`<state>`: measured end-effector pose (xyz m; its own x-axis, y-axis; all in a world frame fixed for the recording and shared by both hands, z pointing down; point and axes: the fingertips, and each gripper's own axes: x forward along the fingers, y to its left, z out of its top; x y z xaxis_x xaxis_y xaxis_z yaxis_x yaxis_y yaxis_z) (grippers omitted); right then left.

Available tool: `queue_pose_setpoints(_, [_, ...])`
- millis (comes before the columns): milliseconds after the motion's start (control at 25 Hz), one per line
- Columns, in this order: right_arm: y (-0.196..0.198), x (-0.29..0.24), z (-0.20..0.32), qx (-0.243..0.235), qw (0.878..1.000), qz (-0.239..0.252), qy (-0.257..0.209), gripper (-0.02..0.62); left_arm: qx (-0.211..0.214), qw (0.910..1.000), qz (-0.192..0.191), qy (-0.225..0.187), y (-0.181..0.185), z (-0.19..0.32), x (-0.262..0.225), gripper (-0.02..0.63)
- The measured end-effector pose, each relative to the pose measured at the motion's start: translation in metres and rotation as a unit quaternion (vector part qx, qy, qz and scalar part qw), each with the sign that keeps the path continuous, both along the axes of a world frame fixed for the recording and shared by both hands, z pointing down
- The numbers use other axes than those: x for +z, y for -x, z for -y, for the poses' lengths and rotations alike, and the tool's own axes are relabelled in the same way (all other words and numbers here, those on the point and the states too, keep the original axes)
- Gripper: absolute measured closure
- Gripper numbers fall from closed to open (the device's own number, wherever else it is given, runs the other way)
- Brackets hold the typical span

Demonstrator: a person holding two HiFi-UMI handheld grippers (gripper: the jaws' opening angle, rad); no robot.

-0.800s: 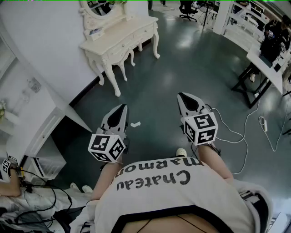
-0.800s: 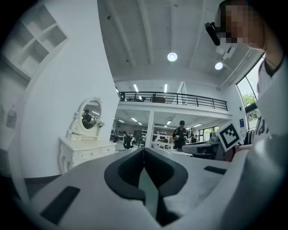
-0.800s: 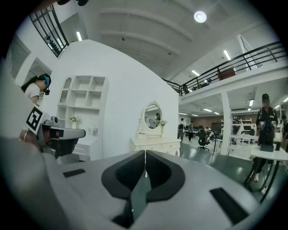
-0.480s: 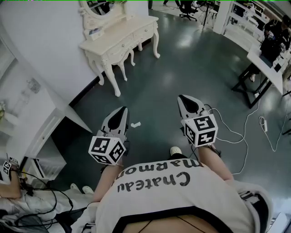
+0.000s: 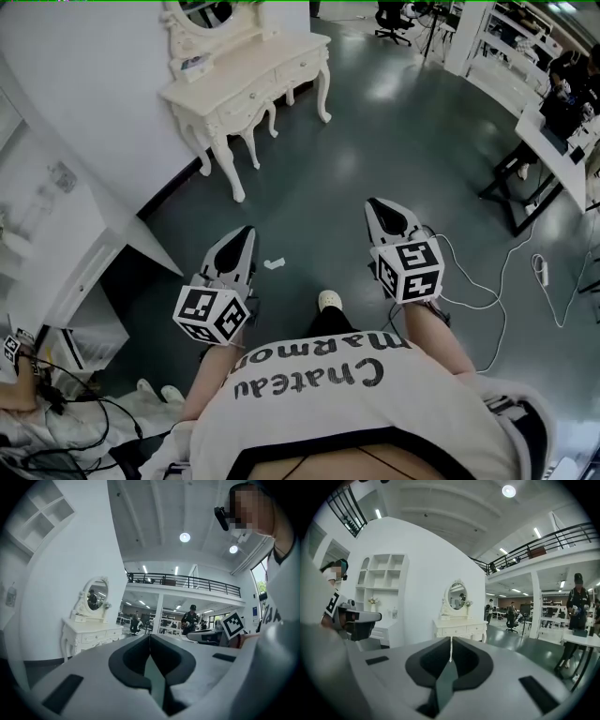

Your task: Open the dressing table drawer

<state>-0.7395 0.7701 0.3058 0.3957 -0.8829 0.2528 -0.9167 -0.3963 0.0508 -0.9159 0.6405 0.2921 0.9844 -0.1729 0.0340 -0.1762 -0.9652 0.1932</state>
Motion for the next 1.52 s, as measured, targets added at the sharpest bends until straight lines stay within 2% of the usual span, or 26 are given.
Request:
queue_pose_setpoints(160, [-0.040,0.004,0.028,-0.006,0.999,0.036,-0.014,0.566,0.004,1.0000,-0.003,-0.005,-0.033,0.021,-0.006,0.583])
queue_pose_setpoints(400, [-0.121,-0.012,0.082,-0.024,0.996,0.072,-0.044,0.565,-0.001,0.9997,-0.019,-0.018,-0.109,0.066,-0.031,0.583])
queue_pose_setpoints(640, [-0.195,-0.042,0.130,-0.049,0.996,0.043,-0.054,0.566,-0.024,0.9983,-0.047,-0.024,-0.181,0.115,-0.056,0.583])
queue_pose_setpoints(760, [-0.225,-0.049,0.141,-0.062,0.996,0.026,-0.056,0.566,-0.023,0.9975,-0.061,-0.027,-0.215,0.123,-0.059,0.583])
queue_pose_setpoints(880, [-0.250,-0.039,0.149,-0.064,0.996,0.033,-0.059,0.566,-0.020,0.9972,-0.068,-0.023,-0.240,0.127,-0.048,0.583])
queue_pose_setpoints(1120, [-0.274,0.002,0.156,-0.061,0.996,0.063,-0.017,0.566,-0.021,0.9993,-0.030,0.008,-0.266,0.137,-0.008,0.583])
queue_pose_setpoints(1400, [-0.280,0.037,0.179,-0.085,0.995,0.024,0.050,0.565,-0.008,0.9993,-0.019,0.030,-0.297,0.171,0.014,0.583])
queue_pose_setpoints(1520, [-0.286,0.043,0.197,-0.097,0.993,0.024,0.062,0.565,0.003,0.9994,-0.017,0.029,-0.317,0.186,0.017,0.583])
